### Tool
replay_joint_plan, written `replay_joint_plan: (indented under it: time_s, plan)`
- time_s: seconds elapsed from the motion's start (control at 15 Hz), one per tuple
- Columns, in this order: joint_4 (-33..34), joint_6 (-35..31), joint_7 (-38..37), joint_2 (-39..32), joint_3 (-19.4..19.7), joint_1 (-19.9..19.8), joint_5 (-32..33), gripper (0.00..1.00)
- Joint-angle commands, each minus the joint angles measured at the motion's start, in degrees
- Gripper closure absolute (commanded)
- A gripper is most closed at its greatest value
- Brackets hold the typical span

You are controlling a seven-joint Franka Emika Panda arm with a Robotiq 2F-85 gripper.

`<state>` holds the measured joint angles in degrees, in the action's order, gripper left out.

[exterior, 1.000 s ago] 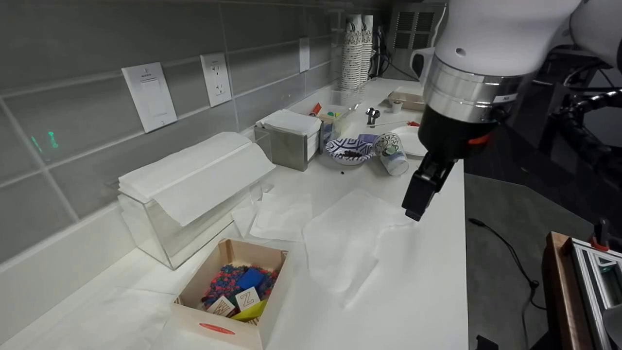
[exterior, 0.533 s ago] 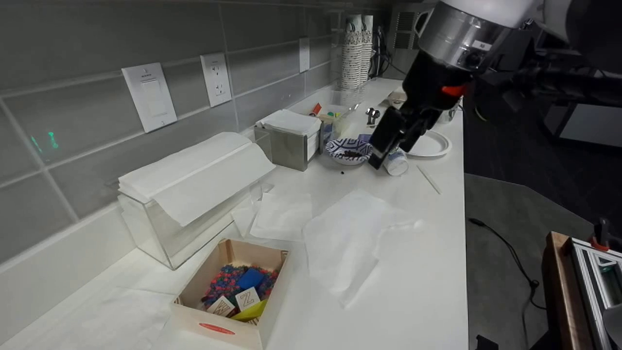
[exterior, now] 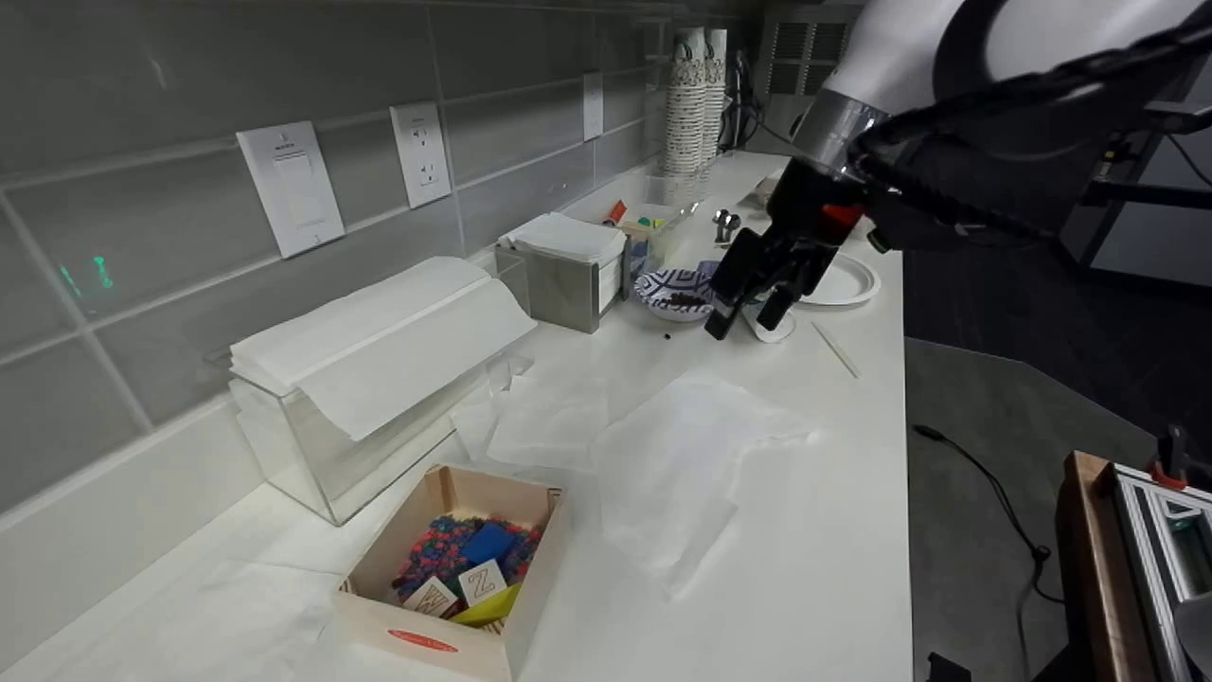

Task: Use the cloth to clean the countertop

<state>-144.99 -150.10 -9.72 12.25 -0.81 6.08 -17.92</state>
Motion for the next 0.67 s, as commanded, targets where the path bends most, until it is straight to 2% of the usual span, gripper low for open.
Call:
replay_joint_plan:
  time_s: [0.0, 0.13, 0.27, 0.6]
  plan:
    - [4.13, 3.89, 7.72, -6.74, 2.26, 0.70, -7.45, 0.00]
    - [6.05, 6.13, 8.52, -10.16, 1.76, -0.41, -7.20, 0.00]
    - [7.96, 9.04, 4.42, -13.66, 0.76, -1.61, -2.16, 0.00]
    - [12.30, 11.51, -2.36, -20.77, -0.31, -1.26, 7.22, 0.00]
